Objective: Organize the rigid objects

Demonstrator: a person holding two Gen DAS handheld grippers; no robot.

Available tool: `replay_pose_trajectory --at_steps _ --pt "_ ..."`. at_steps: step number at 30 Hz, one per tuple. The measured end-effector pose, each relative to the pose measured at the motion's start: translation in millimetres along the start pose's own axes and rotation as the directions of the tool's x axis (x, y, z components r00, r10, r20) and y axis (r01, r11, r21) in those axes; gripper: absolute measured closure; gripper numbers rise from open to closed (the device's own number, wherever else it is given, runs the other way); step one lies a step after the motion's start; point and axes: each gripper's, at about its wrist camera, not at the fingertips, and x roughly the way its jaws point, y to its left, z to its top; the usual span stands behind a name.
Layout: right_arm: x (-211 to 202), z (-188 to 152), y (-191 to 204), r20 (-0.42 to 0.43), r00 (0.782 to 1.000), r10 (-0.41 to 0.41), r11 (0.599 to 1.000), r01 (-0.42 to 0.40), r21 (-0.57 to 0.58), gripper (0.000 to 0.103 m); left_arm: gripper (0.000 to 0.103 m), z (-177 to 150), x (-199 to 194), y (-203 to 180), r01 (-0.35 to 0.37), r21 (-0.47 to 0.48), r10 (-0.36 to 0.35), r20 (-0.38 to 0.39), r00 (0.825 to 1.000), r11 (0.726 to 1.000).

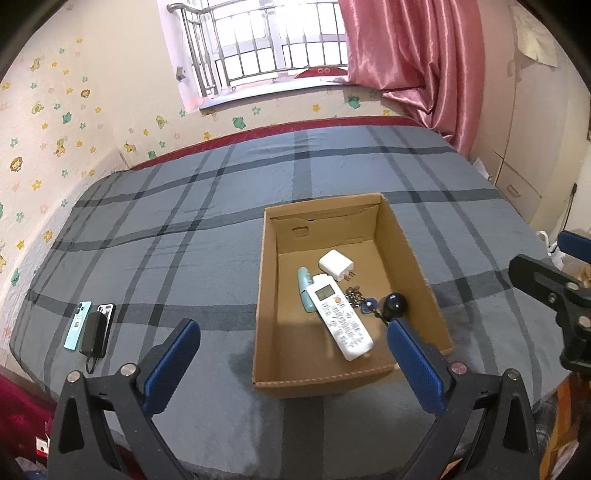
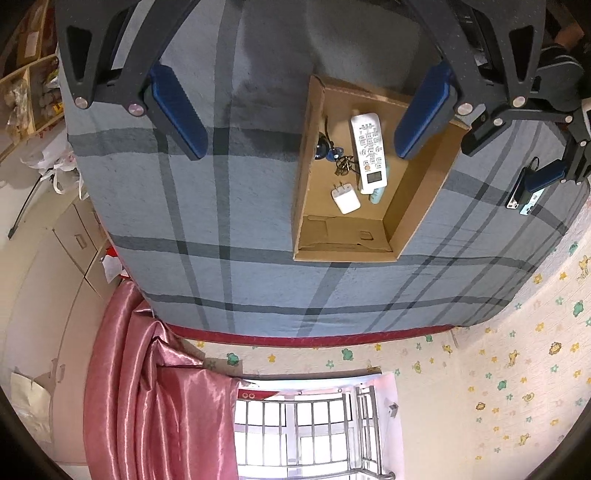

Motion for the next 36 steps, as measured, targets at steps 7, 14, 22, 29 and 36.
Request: replay_pose_trajectory --at_steps 7,14,22,29,36 --pt "-10.9 -10.0 0.1 0.014 1.000 -0.001 1.000 0.001 -0.005 0.000 0.000 -10.0 -7.5 -9.3 0.021 0.008 -0.021 0.003 1.000 1.000" --pt "-11.9 -13.3 -1.2 0.014 1.000 -0.003 1.000 0.003 -0.002 0.000 0.000 -14.2 -8.8 -12.3 0.023 0.009 -0.023 -0.004 1.000 1.000" --pt "-14.4 -13.6 -3.2 0.018 1.000 -0.013 1.000 0.013 0.011 0.000 0.000 -14.2 -12.5 -13.6 0.029 0.020 -0.029 0.007 1.000 0.999" --pt "-15.4 -13.7 -2.8 0.019 1.000 -0.014 1.000 0.013 0.010 0.000 0.000 -15.4 -16.4 -17.2 0.026 0.025 -0.027 0.014 1.000 0.999" --pt "-19.2 -13.5 -2.1 0.025 1.000 -0.012 1.000 0.012 0.009 0.000 0.000 -15.3 -19.3 -19.0 0.026 0.028 -0.027 0.019 0.999 0.999"
